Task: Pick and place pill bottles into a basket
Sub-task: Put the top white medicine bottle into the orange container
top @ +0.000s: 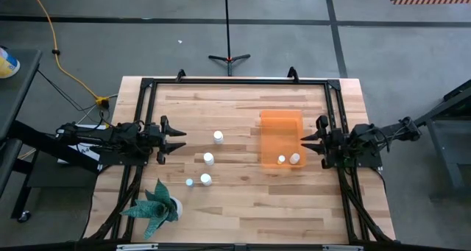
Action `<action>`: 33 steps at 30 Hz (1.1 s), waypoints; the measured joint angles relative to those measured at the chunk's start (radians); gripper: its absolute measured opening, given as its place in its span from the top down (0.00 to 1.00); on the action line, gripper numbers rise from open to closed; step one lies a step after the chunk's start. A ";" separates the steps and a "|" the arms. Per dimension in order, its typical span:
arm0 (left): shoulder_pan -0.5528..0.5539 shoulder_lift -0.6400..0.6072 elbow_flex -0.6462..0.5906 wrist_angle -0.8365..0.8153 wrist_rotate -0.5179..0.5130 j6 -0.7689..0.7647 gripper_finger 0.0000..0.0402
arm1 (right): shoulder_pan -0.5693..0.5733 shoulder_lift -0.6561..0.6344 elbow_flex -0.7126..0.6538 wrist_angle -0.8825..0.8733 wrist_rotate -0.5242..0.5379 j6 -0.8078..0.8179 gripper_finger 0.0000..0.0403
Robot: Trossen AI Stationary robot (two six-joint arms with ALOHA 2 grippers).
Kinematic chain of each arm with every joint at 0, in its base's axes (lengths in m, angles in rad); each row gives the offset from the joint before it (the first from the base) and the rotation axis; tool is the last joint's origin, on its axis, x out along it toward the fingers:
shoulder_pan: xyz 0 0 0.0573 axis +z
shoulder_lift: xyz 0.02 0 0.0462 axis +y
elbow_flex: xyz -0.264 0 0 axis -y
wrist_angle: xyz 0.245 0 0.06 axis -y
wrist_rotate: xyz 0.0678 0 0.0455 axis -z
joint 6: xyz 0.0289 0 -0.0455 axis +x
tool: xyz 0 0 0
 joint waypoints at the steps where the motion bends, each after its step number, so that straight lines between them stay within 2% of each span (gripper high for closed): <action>1: 0.000 0.000 0.000 0.000 0.000 -0.006 0.45 | 0.000 0.000 0.000 -0.004 0.005 0.000 0.82; 9: 0.000 0.000 0.000 0.000 0.006 -0.011 0.45 | 0.000 0.000 0.000 -0.037 0.023 0.000 0.82; 13: 0.000 0.000 0.000 0.006 0.007 -0.011 0.45 | 0.000 0.000 0.000 -0.057 0.072 0.000 0.82; 17: 0.000 0.000 0.000 0.081 0.022 -0.011 0.45 | 0.000 0.000 0.000 -0.053 0.121 -0.017 0.82; 25: 0.000 0.000 0.000 0.287 0.027 0.054 0.45 | 0.000 0.000 0.000 -0.039 0.120 -0.023 0.82; 33: 0.000 0.047 0.000 0.334 0.009 0.109 0.45 | 0.000 0.000 0.000 -0.045 0.136 -0.030 0.82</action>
